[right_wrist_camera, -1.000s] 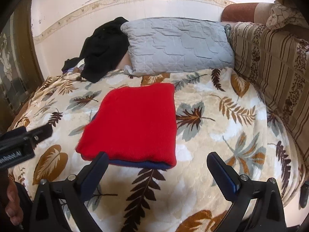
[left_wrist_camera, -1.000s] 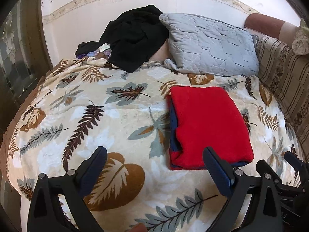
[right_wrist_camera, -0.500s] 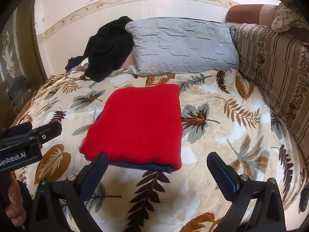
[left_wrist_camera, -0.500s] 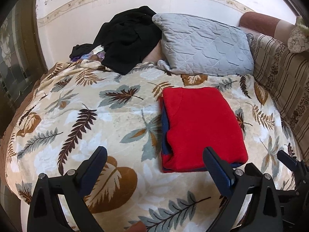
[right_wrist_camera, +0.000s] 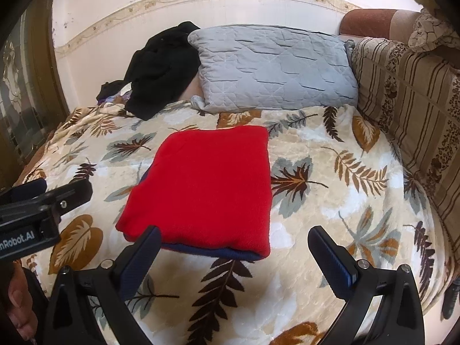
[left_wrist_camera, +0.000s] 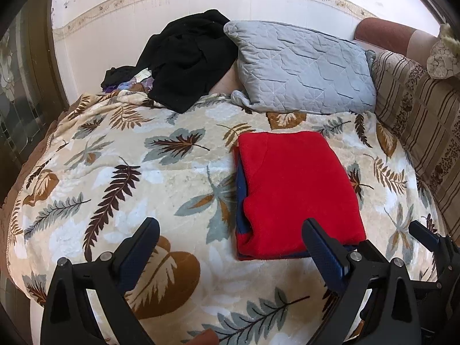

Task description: Fold small clothes

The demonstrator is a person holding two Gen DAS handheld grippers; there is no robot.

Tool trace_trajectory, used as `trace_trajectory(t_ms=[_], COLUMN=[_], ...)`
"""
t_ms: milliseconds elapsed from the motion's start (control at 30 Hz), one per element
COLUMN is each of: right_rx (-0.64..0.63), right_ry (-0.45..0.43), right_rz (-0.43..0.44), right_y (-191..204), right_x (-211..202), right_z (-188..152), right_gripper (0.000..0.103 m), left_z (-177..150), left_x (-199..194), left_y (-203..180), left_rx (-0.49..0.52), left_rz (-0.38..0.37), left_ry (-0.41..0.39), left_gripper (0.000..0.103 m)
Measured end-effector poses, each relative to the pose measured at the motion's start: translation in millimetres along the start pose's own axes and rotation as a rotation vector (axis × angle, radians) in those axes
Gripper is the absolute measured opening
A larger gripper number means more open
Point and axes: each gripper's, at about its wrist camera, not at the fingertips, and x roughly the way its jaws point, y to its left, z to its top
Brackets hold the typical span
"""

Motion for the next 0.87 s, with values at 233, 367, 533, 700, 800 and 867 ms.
trace_trajectory(t_ms=[233,367,533,700,800,867], right_rx=[-0.009,-0.01,-0.017,-0.023,-0.025,-0.025], right_ry=[0.008,0.008,0.0,0.006,0.013,0.017], right_rz=[-0.014,-0.014,-0.009,-0.004,-0.002,0.004], right_y=[1,3,4,6,8,8], right_x=[4,3,4,10,13,16], right_z=[1,2,6,9,9,11], right_gripper=[0.103,0.103,0.103,0.103,0.103,0.103], left_z=[1,0,2,5,8,10], left_x=[0,0,2,5,5,7], left_y=[0,0,0,-3,-5,-7], left_rx=[-0.002,-0.001,0.004,0.016,0.026,0.032], left_rz=[-0.007,-0.008,-0.023,-0.041,-0.056,-0.055], left_ry=[0.001,0.0,0.006,-0.008,-0.024,-0.029], left_gripper=[0.099,0.099,0.099,0.099,0.099,0.099])
